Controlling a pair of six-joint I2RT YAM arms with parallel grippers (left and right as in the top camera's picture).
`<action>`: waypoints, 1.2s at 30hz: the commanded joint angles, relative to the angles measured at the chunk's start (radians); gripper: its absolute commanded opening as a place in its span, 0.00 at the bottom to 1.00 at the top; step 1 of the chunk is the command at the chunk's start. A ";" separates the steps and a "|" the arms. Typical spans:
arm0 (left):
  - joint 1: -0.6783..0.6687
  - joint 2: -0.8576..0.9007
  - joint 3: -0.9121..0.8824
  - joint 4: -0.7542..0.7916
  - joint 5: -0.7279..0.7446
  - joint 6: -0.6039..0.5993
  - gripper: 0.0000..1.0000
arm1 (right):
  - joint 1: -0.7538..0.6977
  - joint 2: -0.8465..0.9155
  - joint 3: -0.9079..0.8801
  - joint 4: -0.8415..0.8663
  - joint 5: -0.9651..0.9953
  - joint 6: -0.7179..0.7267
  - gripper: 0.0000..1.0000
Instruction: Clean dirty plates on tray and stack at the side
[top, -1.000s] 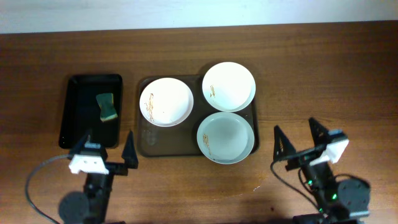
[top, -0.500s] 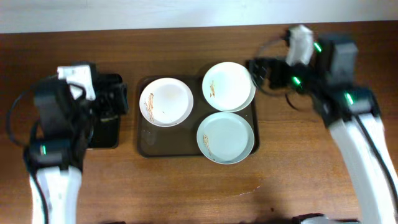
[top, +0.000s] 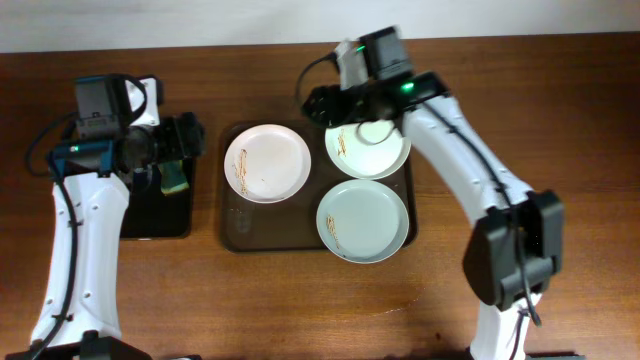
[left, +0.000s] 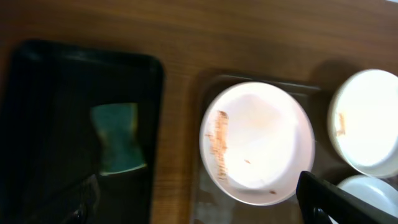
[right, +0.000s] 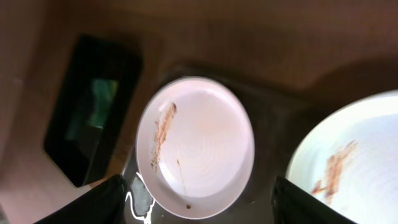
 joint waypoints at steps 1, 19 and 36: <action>0.053 0.002 0.023 0.010 -0.171 -0.048 0.99 | 0.105 0.055 0.021 -0.024 0.205 0.138 0.69; 0.077 0.007 0.011 0.008 -0.211 -0.048 0.99 | 0.195 0.270 0.021 -0.048 0.457 0.269 0.41; 0.079 0.253 -0.017 0.048 -0.222 -0.048 0.90 | 0.195 0.314 0.019 -0.034 0.381 0.287 0.04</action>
